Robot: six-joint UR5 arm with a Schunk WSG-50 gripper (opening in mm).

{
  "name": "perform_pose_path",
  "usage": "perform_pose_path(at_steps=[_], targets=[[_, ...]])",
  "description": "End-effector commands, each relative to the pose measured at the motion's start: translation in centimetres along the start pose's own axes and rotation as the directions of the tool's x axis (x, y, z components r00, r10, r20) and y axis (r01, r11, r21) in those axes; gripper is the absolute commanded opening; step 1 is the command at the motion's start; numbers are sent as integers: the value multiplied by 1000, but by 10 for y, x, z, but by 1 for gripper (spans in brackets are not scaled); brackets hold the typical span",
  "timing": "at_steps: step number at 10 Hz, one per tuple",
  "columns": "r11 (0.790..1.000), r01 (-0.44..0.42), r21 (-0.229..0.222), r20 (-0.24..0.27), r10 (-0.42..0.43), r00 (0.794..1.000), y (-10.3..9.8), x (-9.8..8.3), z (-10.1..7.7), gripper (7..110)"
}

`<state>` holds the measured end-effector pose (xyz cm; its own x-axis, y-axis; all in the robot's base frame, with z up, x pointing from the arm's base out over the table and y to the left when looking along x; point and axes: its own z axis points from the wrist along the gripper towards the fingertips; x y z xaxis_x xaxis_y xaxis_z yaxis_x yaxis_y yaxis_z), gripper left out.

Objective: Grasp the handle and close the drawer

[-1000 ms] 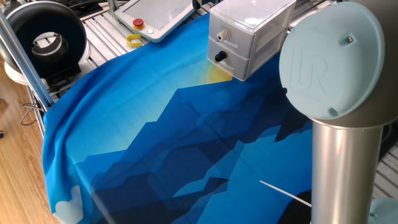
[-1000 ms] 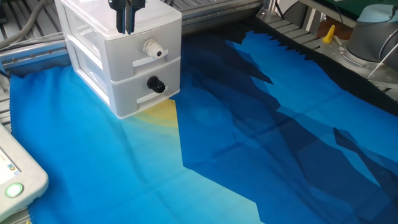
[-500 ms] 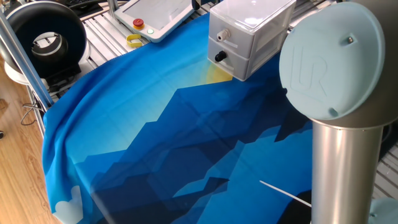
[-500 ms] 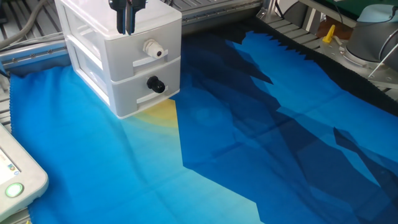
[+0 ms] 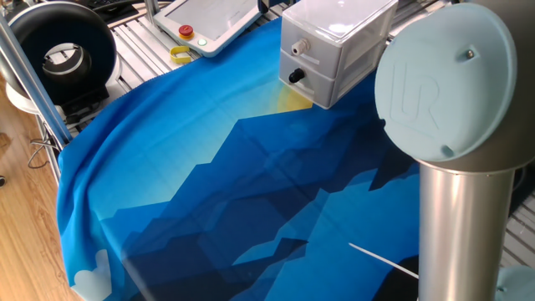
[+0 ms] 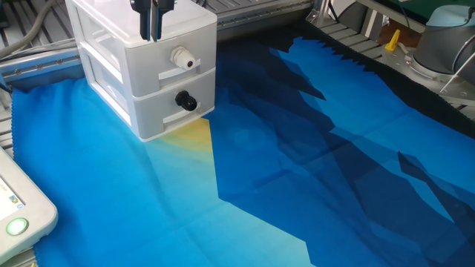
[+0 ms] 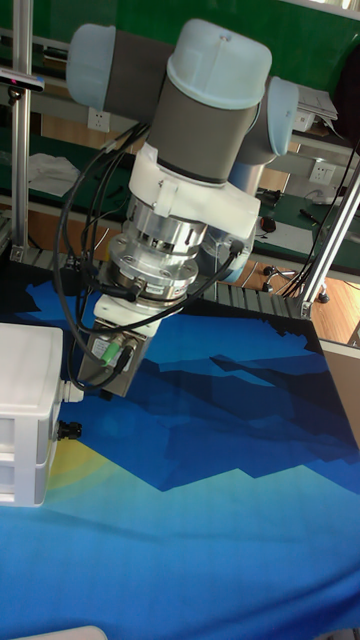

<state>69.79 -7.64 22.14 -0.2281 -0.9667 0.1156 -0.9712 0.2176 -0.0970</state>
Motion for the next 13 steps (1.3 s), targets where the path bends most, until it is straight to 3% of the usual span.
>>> perform_pose_path(at_steps=[1, 6, 9, 13], targets=[[1000, -9, -11, -10, 9, 1000, 3, 2, -2, 7], [999, -25, -21, 0, 25, 1000, 13, -10, 8, 7], [997, -45, -64, 10, 46, 999, 30, -20, 13, 7], [996, -34, -80, 7, 35, 999, 34, -19, 13, 7]])
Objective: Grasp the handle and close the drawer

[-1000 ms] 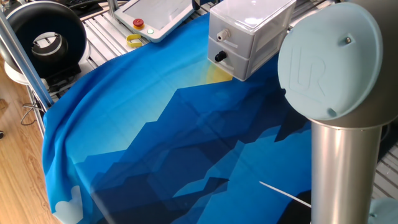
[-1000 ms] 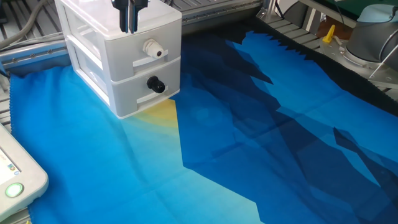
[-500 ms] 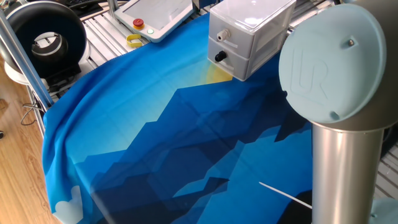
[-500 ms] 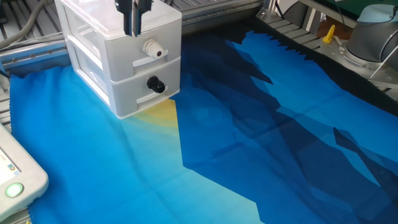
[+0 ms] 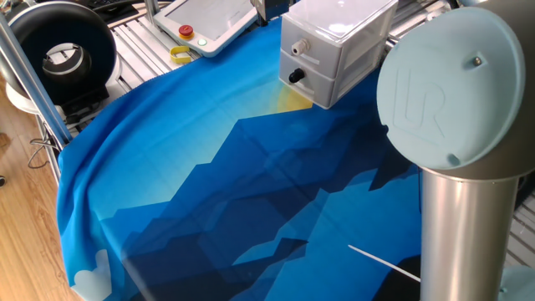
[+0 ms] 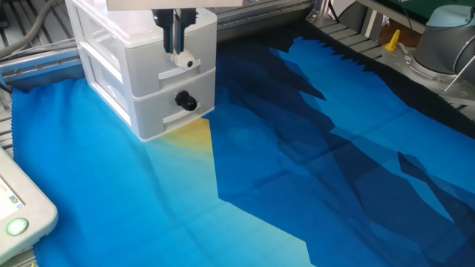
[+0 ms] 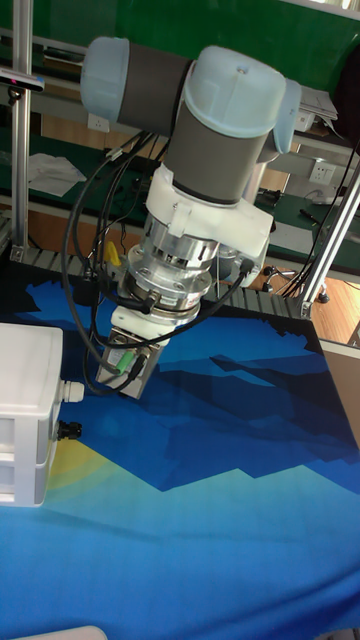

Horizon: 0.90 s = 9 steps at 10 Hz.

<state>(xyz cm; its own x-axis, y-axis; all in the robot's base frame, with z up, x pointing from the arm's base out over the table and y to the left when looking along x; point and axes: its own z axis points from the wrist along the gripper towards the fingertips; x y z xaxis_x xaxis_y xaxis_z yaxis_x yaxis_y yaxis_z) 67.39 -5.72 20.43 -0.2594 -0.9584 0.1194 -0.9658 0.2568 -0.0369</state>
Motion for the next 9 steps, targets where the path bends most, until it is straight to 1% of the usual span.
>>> perform_pose_path(at_steps=[1, 2, 3, 4, 5, 6, 7, 9], targets=[[1000, -10, -17, 11, 10, 1000, 5, -3, 0, 7], [1000, -22, -17, 12, 22, 1000, 5, -3, 0, 7], [999, -35, -35, 38, 36, 999, 10, -10, 0, 7], [996, -56, -73, 75, 61, 995, 19, -20, -2, 7], [991, -84, -101, 108, 94, 990, 24, -29, -5, 7], [990, -101, -103, 115, 113, 987, 24, -33, -7, 7], [989, -116, -93, 125, 127, 984, 21, -37, -9, 7], [985, -151, -81, 152, 162, 975, 15, -52, -19, 7]])
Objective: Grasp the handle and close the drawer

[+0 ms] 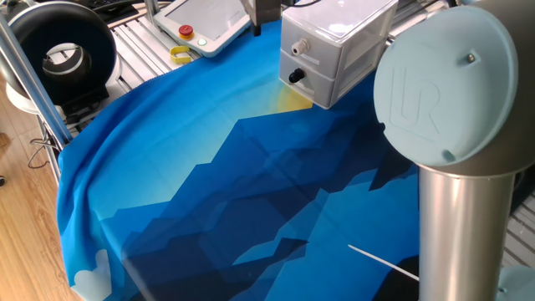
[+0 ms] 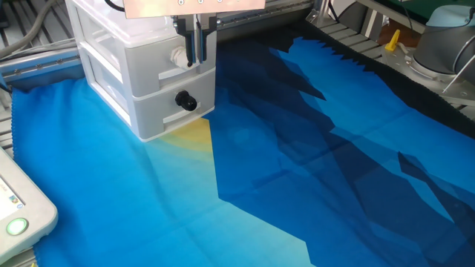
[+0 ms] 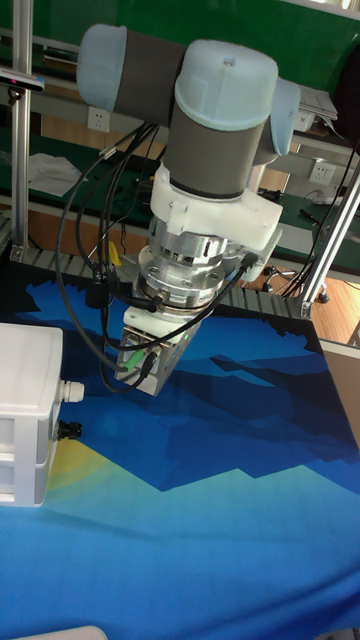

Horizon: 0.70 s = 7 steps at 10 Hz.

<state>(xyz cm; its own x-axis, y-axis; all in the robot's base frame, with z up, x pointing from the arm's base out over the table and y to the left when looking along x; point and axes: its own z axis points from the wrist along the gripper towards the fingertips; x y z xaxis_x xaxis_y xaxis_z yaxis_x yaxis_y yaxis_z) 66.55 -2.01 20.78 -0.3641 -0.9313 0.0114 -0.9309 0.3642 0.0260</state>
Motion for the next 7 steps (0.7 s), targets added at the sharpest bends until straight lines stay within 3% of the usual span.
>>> perform_pose_path(at_steps=[1, 5, 7], targets=[[997, -74, 9, 57, 73, 996, -3, -30, -15, 7], [990, -138, 34, 60, 135, 989, -10, -33, -20, 7], [989, -136, 66, 27, 134, 991, -16, -27, -22, 7]])
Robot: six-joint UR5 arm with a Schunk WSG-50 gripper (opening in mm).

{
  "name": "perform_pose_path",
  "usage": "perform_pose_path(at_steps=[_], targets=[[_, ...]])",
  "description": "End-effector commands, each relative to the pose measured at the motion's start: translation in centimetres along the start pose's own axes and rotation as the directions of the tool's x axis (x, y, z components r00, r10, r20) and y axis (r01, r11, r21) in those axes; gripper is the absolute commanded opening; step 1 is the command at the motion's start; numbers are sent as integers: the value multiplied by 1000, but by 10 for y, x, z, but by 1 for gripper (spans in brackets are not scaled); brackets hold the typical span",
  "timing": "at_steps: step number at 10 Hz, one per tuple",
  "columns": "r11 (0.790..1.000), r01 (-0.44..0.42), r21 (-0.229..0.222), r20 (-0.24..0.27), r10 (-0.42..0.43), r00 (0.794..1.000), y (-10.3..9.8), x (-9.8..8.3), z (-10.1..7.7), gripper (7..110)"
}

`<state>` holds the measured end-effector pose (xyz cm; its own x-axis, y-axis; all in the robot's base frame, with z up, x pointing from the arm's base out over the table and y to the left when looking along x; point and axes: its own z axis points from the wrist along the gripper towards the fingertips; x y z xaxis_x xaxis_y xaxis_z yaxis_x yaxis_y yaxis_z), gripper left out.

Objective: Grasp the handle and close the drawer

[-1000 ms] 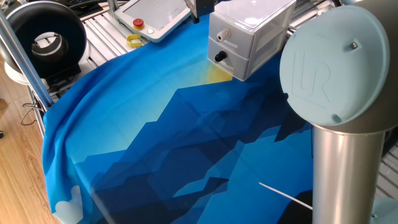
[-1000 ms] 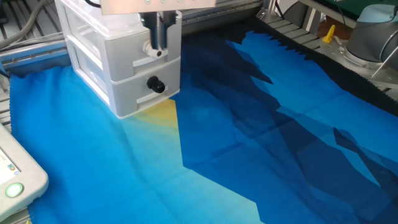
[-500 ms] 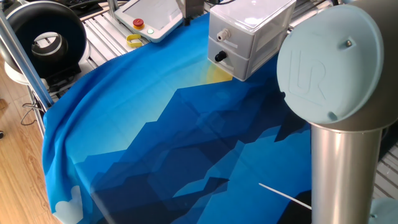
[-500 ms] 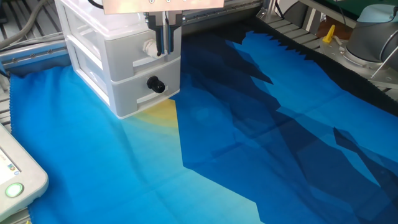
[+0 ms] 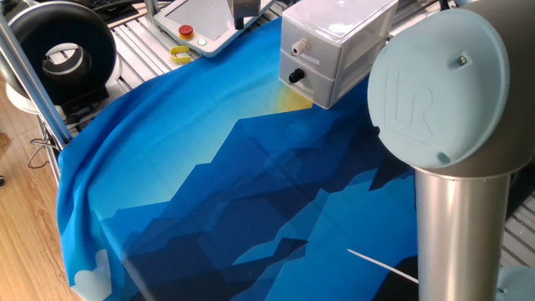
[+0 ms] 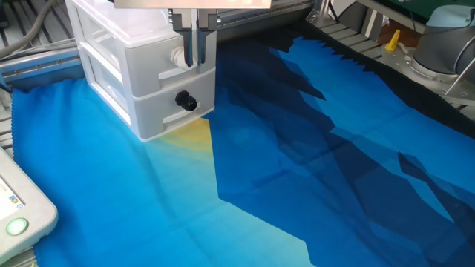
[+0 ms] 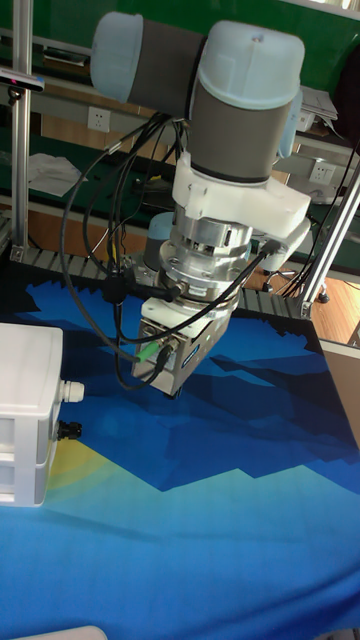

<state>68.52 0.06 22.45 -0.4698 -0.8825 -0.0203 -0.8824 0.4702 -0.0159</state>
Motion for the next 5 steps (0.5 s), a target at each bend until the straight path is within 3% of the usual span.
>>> perform_pose_path(at_steps=[1, 3, 5], targets=[[999, -4, 35, -5, 5, 1000, -6, -3, -4, 7], [1000, 15, 7, 65, -16, 998, 1, -20, -5, 7], [1000, 18, -4, 90, -17, 996, 4, -26, -7, 7]])
